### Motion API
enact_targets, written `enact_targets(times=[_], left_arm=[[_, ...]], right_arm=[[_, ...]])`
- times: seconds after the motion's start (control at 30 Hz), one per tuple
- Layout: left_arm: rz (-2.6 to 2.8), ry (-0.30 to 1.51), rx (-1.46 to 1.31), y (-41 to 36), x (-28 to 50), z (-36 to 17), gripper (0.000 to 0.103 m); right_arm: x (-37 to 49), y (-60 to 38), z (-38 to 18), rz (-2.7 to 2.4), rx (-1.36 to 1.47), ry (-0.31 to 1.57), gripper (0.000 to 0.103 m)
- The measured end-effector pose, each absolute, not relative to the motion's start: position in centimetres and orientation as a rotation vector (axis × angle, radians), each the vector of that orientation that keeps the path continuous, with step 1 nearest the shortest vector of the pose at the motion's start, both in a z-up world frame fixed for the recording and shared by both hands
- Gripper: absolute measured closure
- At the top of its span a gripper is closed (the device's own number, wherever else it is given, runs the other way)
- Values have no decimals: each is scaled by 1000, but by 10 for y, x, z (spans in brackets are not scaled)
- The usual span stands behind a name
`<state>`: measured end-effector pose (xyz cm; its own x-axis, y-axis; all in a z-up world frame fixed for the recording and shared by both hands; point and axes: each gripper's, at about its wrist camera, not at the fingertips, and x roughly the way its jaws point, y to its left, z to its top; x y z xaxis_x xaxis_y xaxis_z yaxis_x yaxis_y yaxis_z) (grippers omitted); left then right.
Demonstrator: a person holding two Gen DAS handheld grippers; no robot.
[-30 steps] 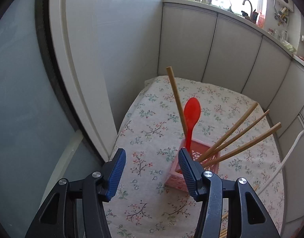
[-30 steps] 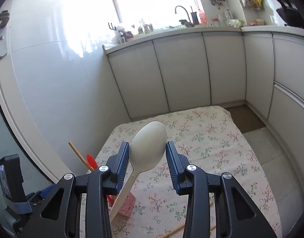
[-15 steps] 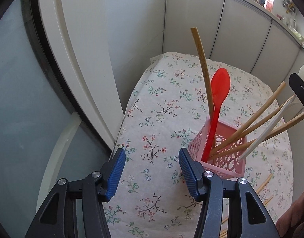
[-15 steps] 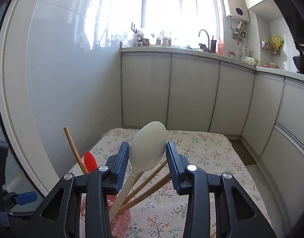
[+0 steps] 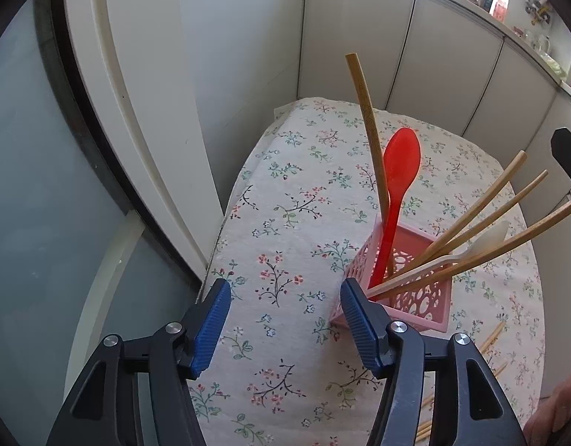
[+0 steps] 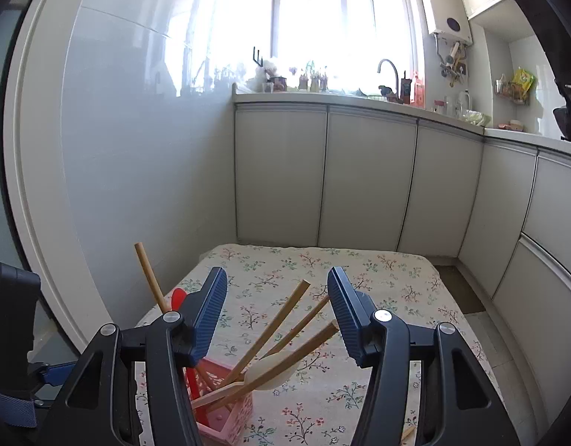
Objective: Organize utensils
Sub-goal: 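Move both open tools back to the loose chopsticks on the cloth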
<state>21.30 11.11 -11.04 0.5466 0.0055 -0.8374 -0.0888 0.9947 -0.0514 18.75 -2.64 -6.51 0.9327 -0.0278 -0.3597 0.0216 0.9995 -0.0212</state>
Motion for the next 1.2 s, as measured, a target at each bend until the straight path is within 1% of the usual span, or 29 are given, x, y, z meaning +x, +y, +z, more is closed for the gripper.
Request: enact_targets(times=[0.13,0.37,0.5,0.7,1.2], left_arm=[[32,987,-98,111,207,-107,38],[-11,994,-74,99,196,-106,32],[-33,1013,-36,85,189,-109,28],[-90,1046,15,66,180,-116,22],[-299,1190,137,-2,158,-149,21]], right_arm=[[173,-41,-54,-15,0,403,42],[139,-86,-50,-11,83,525,33],[129,-117,-55,-30,121,597,31],[118,-163,-79,-37,199,741,27],[117,-227,-162,-139,309,1160,27]])
